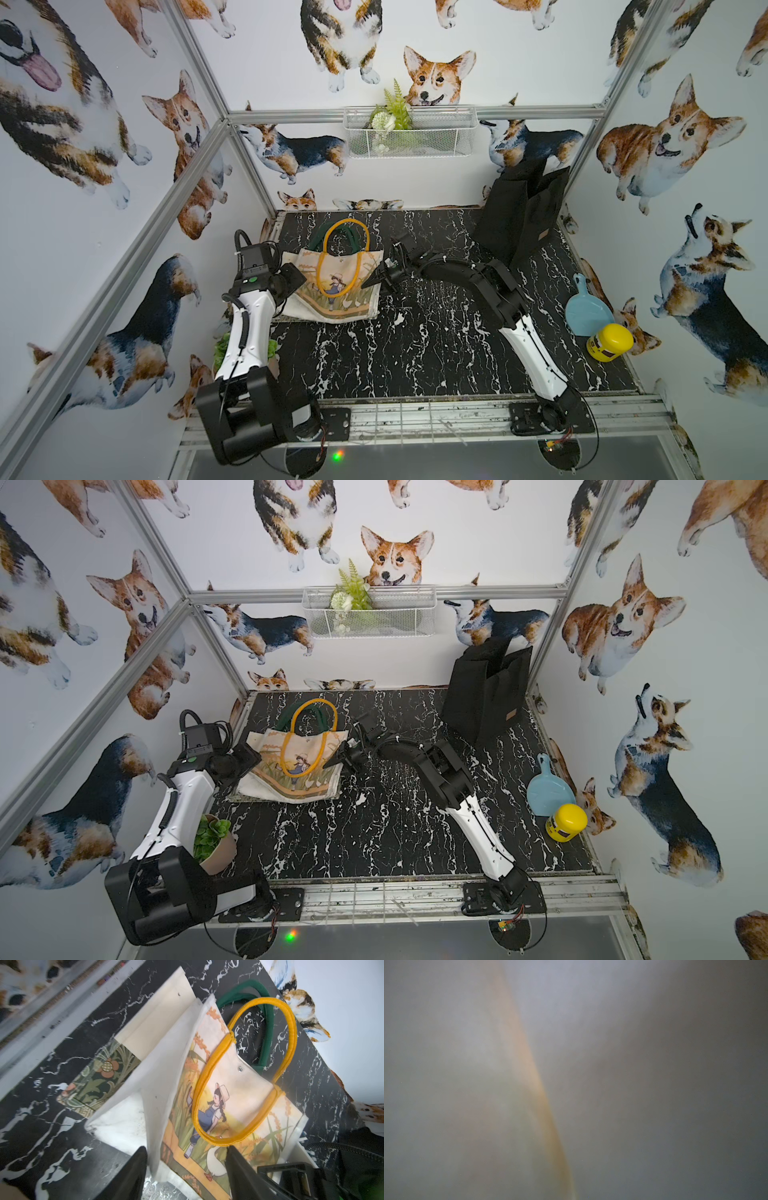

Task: Put away the canvas bag
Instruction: Place the canvas bag at the center of the board.

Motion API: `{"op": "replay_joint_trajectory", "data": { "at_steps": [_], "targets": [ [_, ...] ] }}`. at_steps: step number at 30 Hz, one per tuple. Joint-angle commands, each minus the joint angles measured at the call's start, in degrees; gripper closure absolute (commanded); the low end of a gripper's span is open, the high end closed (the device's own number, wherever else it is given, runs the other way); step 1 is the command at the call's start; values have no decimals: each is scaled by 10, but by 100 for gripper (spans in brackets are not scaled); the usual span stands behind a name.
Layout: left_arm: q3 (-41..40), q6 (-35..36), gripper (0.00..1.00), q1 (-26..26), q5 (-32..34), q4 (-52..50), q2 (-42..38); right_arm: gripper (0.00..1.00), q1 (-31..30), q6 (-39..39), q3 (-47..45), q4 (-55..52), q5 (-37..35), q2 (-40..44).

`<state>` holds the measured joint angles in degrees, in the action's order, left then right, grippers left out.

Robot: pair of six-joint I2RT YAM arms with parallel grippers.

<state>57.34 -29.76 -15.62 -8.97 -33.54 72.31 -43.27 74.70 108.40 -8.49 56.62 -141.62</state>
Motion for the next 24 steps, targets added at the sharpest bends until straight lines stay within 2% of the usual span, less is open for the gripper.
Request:
{"op": "replay_joint_trajectory", "data": {
  "at_steps": [1,5,9,13,15,17,18,19,20,24],
  "targets": [
    [13,-1,38,-3,48,-19,-20,49,13,-76,-22,-95,-38,31],
    [7,-5,38,-1,35,-13,-36,47,50,-104,-126,-103,-89,98],
    [-22,-21,40,3,-5,12,-51,49,76,-178,-178,-175,-139,151],
    [-95,-45,42,17,-95,77,-70,63,62,-219,-184,-209,-162,193],
    [-129,-52,46,33,-121,87,-73,76,35,-226,-170,-211,-170,209],
    [-152,-51,53,50,-122,89,-85,89,5,-228,-144,-209,-175,210],
    [-166,-51,60,60,-117,93,-95,95,-7,-225,-130,-207,-178,207],
    [-180,-51,84,69,-118,102,-105,100,-20,-221,-117,-204,-182,201],
    [-193,-50,100,76,-123,111,-112,100,-32,-217,-102,-201,-186,191],
    [-212,-40,100,84,-105,91,-120,100,-55,-158,-75,-161,-194,139]
  ]
}}
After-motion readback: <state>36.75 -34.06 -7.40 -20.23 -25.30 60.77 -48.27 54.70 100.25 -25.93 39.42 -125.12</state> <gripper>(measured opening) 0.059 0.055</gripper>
